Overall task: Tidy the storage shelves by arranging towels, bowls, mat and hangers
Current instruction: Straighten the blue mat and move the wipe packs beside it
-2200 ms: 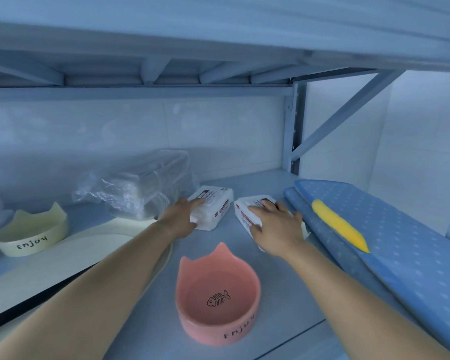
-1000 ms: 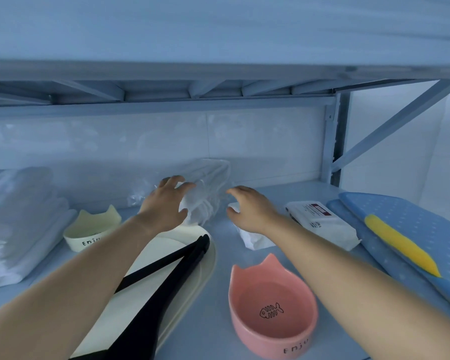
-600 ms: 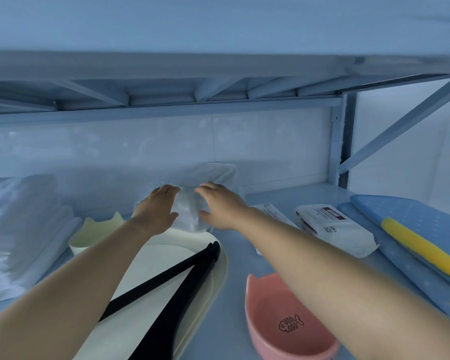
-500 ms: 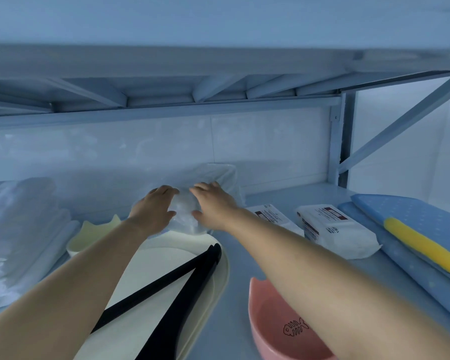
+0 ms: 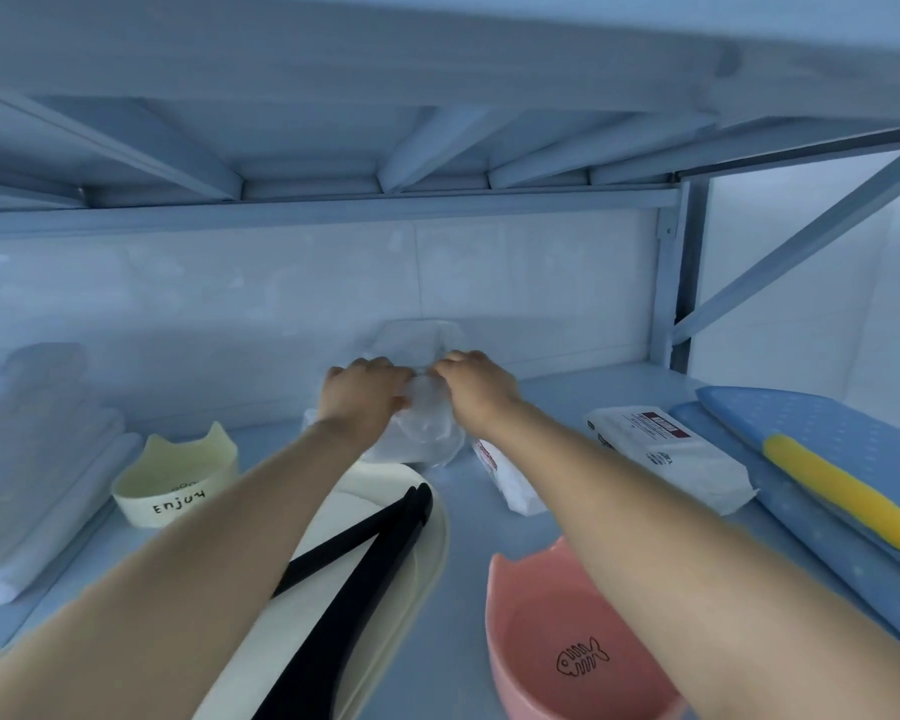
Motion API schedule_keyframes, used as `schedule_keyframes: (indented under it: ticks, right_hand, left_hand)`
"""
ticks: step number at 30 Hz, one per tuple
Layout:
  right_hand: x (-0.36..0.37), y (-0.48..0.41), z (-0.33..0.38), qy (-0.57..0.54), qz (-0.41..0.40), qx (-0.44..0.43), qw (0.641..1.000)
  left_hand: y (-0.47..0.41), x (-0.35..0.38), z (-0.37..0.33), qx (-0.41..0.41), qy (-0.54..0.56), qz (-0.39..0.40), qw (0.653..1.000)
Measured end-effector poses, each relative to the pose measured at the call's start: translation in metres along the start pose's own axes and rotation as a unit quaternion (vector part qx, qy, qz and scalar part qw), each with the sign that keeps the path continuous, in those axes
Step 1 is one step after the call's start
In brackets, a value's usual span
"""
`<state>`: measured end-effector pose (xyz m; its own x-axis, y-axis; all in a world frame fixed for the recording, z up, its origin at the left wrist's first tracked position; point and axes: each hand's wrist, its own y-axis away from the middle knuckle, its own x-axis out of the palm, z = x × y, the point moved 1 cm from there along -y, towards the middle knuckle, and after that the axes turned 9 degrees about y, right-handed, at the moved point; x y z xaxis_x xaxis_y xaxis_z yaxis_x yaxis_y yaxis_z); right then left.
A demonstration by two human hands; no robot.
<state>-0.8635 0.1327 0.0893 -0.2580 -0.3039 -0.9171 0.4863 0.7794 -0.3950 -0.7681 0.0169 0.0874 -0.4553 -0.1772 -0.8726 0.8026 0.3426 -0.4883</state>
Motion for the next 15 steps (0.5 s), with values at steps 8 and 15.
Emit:
schedule_keyframes:
  ticks: [8,15]
  right_hand:
    - [0.008,0.021,-0.025,-0.036,0.009,0.022,0.999]
    - [-0.006,0.052,-0.047,-0.043,0.012,0.002,0.999]
  left_hand:
    - [-0.015,0.012,-0.034,-0.037,0.032,-0.018,0.999]
    - [-0.014,0.023,-0.045,-0.037,0.019,-0.051,0.998]
